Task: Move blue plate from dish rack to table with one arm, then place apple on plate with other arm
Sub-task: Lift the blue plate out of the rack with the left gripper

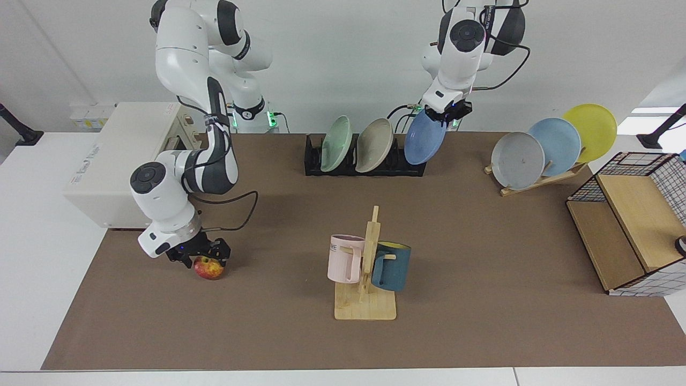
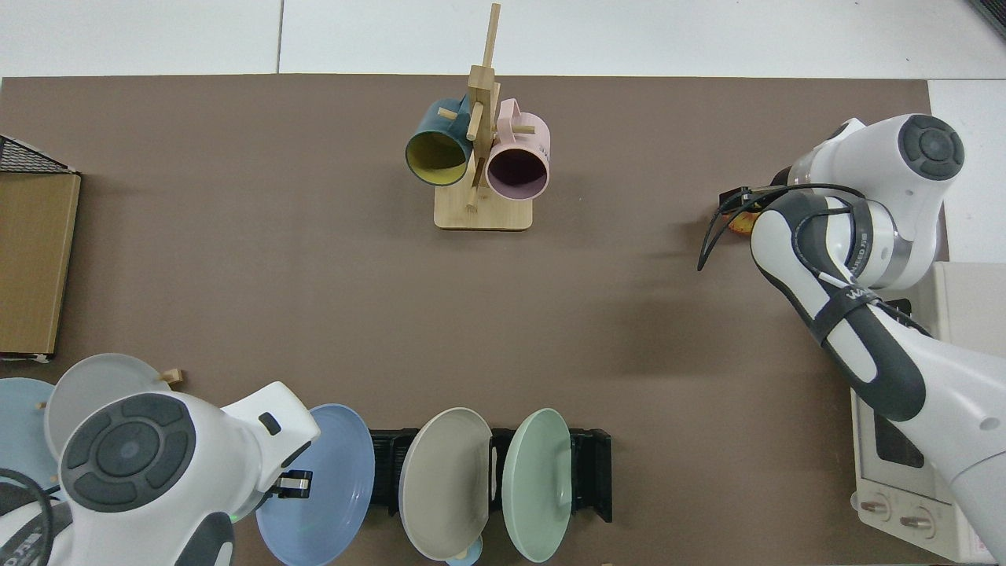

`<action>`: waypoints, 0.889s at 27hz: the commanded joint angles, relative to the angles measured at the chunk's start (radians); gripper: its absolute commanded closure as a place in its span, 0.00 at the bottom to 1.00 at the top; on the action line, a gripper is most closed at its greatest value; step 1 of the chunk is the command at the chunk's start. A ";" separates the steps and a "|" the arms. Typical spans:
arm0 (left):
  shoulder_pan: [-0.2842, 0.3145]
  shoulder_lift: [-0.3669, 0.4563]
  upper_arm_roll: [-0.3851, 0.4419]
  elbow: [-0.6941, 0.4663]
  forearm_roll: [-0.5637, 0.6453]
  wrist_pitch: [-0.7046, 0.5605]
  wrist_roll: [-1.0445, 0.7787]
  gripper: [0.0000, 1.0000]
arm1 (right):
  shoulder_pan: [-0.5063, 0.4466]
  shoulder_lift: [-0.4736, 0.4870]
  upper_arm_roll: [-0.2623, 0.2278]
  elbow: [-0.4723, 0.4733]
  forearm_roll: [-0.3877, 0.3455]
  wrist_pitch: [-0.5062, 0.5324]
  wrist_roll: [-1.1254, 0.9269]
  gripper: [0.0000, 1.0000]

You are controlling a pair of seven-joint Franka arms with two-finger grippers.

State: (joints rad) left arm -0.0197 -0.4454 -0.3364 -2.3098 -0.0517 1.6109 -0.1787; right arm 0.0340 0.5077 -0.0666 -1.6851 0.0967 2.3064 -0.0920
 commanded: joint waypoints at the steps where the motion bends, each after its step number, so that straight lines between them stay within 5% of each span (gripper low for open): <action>1: 0.015 0.016 0.020 0.085 0.018 -0.020 0.022 1.00 | -0.013 0.031 0.004 0.002 0.008 0.031 -0.045 0.00; 14: 0.012 0.174 0.172 0.177 -0.152 0.156 0.117 1.00 | 0.003 0.043 0.004 -0.002 -0.022 0.053 -0.054 0.03; 18: 0.012 0.226 0.221 0.185 -0.295 0.202 0.177 1.00 | 0.003 0.055 0.004 -0.004 -0.022 0.053 -0.054 0.18; 24: 0.014 0.355 0.229 0.223 -0.391 0.253 0.202 1.00 | 0.004 0.057 0.004 -0.005 -0.020 0.034 -0.043 0.72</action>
State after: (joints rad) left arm -0.0128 -0.2014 -0.1058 -2.1482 -0.3784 1.8473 0.0017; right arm 0.0376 0.5510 -0.0640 -1.6848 0.0859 2.3333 -0.1230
